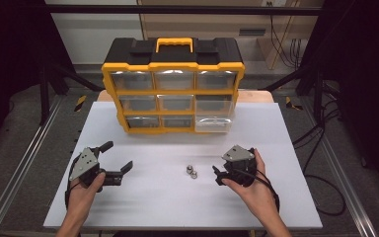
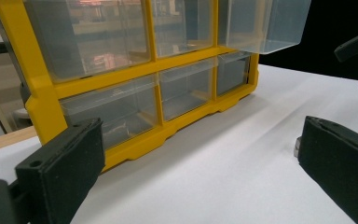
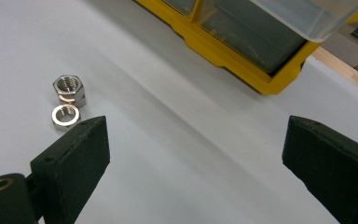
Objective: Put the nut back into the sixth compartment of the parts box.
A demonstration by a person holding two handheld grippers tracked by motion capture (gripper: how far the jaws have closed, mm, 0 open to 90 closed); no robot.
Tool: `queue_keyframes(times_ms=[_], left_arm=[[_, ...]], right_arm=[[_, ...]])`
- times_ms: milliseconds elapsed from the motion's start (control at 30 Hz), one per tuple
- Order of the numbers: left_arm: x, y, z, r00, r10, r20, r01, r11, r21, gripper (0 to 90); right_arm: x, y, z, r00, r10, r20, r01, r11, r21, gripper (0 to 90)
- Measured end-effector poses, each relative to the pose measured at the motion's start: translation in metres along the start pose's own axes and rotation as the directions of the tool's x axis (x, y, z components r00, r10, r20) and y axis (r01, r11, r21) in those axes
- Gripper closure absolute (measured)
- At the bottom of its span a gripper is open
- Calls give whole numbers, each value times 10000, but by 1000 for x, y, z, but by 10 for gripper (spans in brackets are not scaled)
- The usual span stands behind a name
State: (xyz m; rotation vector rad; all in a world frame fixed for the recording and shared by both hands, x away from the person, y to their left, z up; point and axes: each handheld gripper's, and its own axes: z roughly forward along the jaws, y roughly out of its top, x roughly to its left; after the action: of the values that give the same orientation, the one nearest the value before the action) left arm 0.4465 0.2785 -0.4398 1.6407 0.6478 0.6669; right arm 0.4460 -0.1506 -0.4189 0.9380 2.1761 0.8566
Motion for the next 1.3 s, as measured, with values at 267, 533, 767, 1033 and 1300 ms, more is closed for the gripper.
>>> queue_keyframes(times_ms=[267, 533, 767, 1033, 1300], left_arm=[[0, 0, 0, 10000, -2, -31, 2, 10000, -7, 6], [-1, 1, 2, 10000, -36, -11, 36, 10000, -63, 6], [-1, 0, 1, 10000, -22, -10, 22, 10000, -25, 6], [-1, 0, 1, 10000, 12, 19, -12, 10000, 6, 6], [0, 0, 1, 10000, -42, -65, 42, 10000, -33, 6]], right_arm=[[12, 12, 7, 9981, -416, -458, 427, 9988, 247, 71], [22, 22, 13, 9920, -476, -1172, 545, 9969, 564, 63], [30, 33, 20, 9837, -562, -1708, 717, 9937, 856, 74], [38, 42, 26, 9791, -729, -1901, 938, 9902, 1033, 74], [38, 46, 35, 9701, -840, -2276, 1150, 9852, 1268, 72]])
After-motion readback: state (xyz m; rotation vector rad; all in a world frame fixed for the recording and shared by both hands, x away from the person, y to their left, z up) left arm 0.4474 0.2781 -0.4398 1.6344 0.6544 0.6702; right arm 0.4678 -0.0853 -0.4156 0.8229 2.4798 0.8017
